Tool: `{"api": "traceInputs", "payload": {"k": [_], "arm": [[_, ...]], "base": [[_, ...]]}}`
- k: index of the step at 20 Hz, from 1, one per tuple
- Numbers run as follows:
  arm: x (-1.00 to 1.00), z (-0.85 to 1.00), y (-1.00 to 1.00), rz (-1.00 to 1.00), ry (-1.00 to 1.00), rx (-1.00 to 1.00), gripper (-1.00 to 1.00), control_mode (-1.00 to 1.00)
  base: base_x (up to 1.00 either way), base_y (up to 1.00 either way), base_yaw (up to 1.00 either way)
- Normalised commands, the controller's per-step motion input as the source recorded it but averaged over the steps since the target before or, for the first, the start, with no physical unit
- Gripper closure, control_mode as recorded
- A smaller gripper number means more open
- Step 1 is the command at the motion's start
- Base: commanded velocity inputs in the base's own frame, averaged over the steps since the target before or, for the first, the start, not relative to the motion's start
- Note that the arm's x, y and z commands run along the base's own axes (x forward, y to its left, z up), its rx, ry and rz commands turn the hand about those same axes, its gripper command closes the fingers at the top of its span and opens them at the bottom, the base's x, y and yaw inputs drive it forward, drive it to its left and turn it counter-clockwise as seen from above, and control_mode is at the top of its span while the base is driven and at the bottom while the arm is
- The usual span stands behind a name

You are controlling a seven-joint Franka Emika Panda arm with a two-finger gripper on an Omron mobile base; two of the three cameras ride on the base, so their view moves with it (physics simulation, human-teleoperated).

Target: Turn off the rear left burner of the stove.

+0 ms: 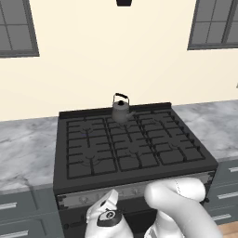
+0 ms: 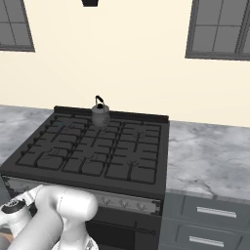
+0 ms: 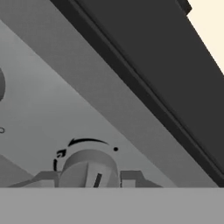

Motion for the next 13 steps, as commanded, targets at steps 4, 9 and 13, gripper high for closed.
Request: {"api": "traceInputs", "payload": {"k": [4,9,13], "arm": [[0.00,0.13,0.07,-0.18,-0.13,0.42,1.00,-1.00],[0.00,0.14,0.13,-0.18,-0.18,0.41,1.00,-1.00],[0.00,0.12,0.11,-0.18,-0.17,0.42,1.00,-1.00]], "base": [[0.00,0.00,0.00],[0.00,0.00,0.00],[0.00,0.00,0.00]]}}
